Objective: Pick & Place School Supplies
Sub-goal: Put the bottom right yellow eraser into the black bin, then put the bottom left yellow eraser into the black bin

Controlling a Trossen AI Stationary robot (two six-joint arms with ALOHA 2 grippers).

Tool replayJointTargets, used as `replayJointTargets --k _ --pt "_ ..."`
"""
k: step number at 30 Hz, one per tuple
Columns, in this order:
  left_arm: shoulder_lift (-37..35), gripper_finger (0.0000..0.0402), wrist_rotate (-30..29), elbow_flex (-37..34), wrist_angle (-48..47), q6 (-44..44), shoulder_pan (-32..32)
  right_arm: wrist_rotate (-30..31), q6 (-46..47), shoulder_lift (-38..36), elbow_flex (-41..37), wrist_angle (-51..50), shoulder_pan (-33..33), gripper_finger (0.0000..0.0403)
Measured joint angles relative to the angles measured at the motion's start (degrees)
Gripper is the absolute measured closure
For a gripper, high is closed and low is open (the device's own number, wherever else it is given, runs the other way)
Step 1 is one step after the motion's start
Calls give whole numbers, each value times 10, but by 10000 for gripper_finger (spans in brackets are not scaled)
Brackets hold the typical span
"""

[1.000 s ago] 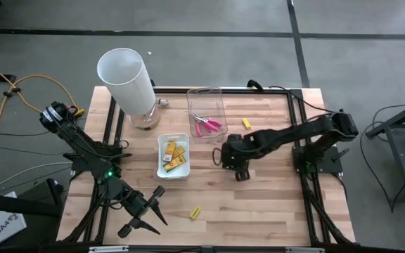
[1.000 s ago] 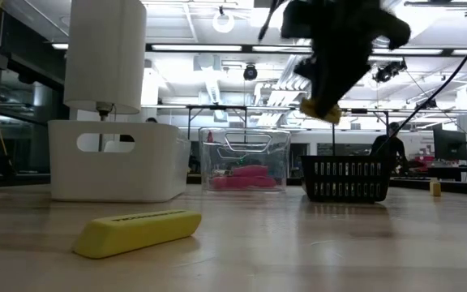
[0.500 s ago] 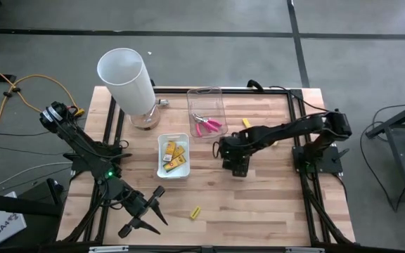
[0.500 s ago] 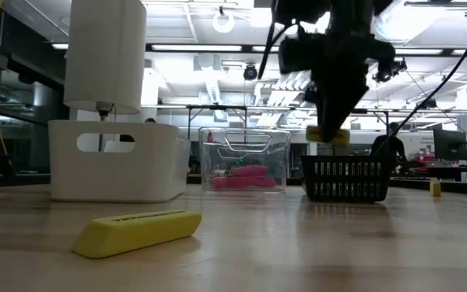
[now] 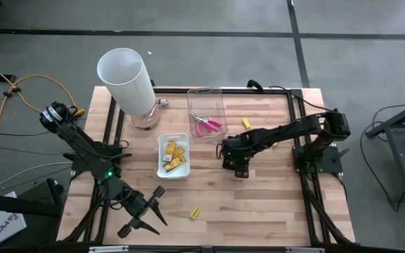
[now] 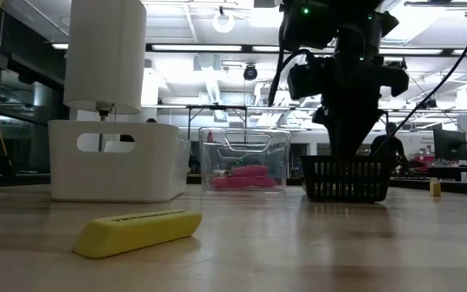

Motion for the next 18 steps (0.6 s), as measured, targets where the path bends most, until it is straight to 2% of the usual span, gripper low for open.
replayJointTargets --k 9,18 --pt "0 255 0 0 0 -1 0 1 -2 0 0 -2 0 306" --pt "0 255 0 0 0 -2 0 -3 -2 -43 1 -18 -11 308"
